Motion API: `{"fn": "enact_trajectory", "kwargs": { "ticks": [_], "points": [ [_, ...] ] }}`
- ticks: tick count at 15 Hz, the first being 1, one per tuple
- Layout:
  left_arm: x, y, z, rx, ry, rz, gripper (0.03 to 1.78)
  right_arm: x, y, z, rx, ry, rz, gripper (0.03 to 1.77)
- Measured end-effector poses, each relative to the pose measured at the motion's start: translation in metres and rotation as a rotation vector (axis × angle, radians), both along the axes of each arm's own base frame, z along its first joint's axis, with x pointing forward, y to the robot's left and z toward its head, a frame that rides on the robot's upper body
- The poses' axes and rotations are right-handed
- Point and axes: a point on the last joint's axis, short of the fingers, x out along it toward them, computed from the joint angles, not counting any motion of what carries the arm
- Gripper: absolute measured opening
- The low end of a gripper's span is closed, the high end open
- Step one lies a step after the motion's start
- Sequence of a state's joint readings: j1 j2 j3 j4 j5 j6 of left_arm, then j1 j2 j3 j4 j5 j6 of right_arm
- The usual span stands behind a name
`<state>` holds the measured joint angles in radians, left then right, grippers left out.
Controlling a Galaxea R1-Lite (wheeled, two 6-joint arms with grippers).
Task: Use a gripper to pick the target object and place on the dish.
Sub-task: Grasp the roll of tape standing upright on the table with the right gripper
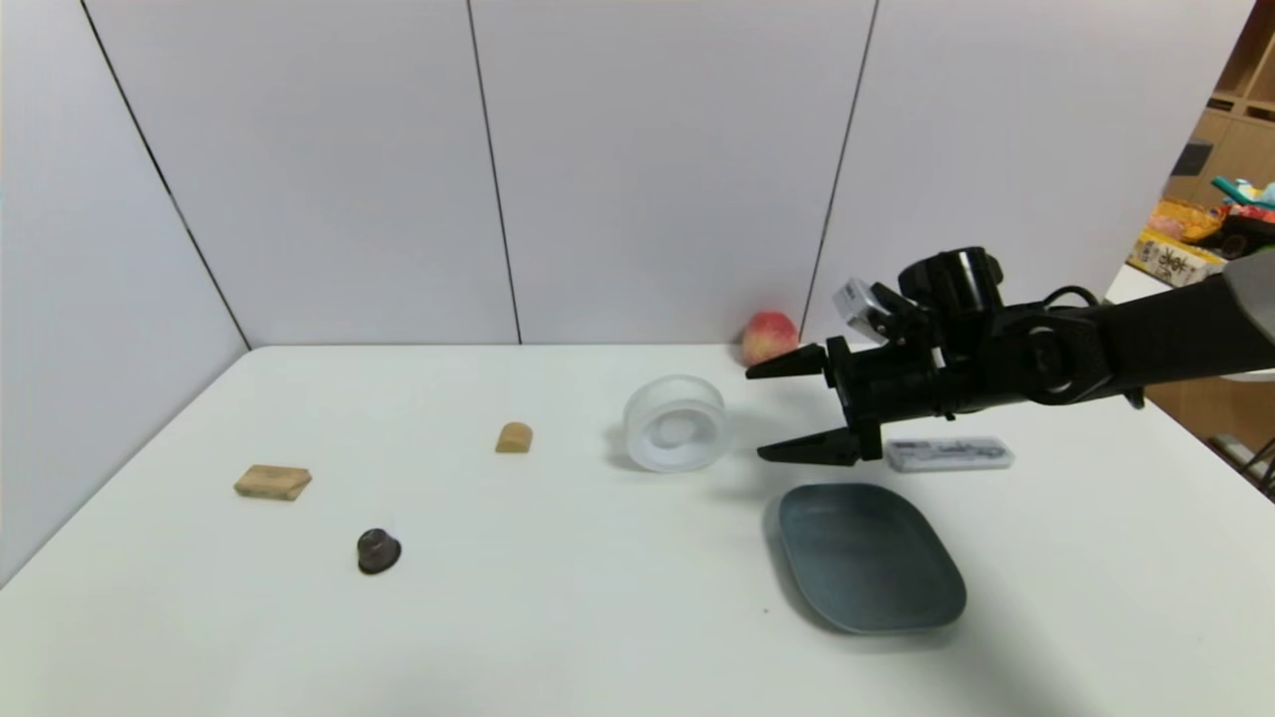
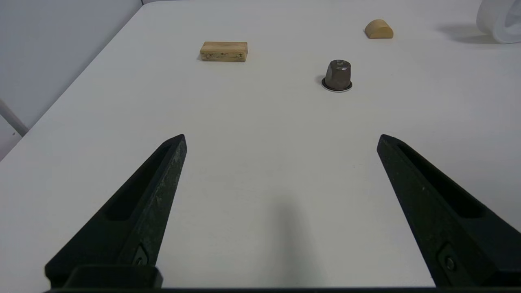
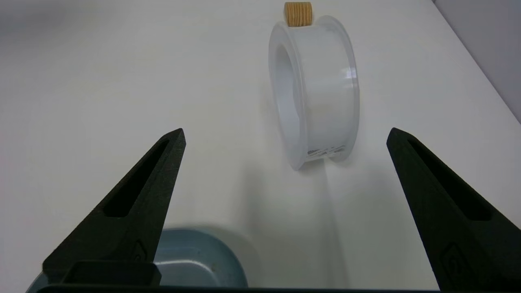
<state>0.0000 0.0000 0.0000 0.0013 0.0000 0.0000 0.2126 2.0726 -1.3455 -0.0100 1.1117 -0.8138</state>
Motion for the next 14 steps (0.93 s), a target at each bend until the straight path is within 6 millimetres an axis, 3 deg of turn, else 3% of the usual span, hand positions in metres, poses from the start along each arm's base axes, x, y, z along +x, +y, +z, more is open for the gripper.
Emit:
{"fn": "enact_trajectory", "kwargs": {
  "ticks": [6,14],
  "points": [
    [0.0,0.0,0.0,0.0,0.0,0.0,1.69,0.027,0.021,-0.021,-0.005,0.013,0.029,1.71],
    [0.0,0.0,0.0,0.0,0.0,0.0,1.69,0.044,0.039,-0.04,-0.008,0.019,0.056,1.71]
  ]
}}
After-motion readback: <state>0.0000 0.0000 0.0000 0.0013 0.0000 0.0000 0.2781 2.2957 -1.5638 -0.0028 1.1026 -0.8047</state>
